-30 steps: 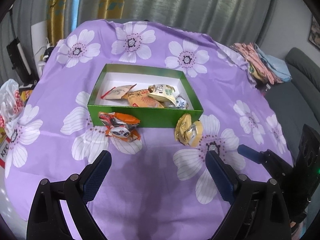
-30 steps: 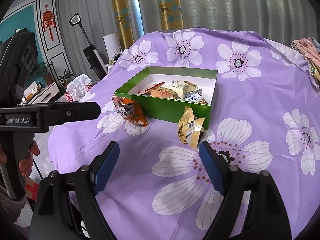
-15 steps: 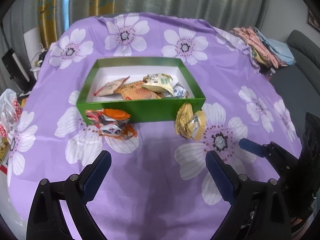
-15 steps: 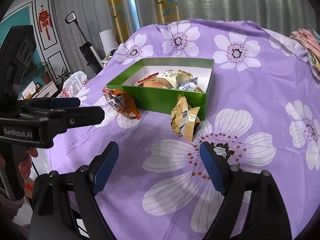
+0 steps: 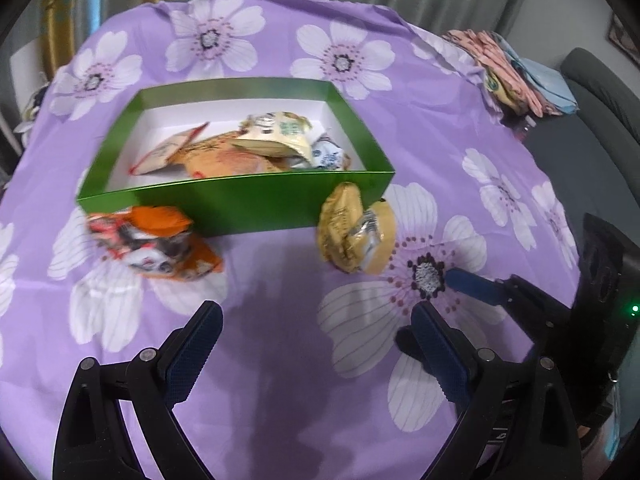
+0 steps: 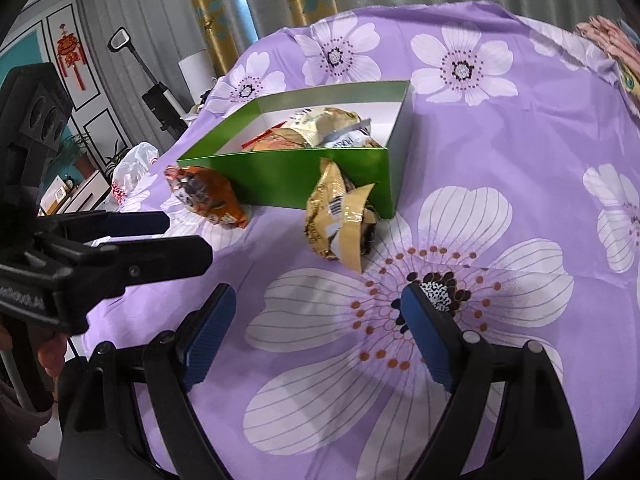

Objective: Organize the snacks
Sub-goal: 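Move the right gripper to the gold foil pack beside the box, then close the right gripper on the gold foil pack and lift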

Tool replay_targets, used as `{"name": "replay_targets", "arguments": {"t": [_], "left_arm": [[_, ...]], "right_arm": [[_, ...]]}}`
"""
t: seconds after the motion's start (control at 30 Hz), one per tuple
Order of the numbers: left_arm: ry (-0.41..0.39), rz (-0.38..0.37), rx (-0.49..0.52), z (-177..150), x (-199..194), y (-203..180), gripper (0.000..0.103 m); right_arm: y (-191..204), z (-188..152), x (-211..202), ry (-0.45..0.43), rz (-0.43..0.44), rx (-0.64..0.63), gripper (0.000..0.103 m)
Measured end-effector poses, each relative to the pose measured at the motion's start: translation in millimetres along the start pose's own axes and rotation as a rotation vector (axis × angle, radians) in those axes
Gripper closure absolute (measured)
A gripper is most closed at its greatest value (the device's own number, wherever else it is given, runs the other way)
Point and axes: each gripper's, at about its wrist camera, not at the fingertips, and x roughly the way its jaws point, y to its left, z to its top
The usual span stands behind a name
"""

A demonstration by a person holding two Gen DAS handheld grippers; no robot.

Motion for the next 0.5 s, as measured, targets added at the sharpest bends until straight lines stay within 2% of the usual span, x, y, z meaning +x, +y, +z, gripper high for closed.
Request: {"name": "replay_targets", "arguments": {"t": [0.13,0.5], "left_arm": [[0.009,-0.059,0.011,8.3,13.3,-3.7,0.008],[0.035,-0.158,-0.002,34.7,55.6,-2.7,0.008]], "right_arm": [[-7.2,4.2,10.8,0.006,0.001,0.003,0.017],[-25.5,30.7,39.1,0.013,0.061,-0.020,0.019]]}}
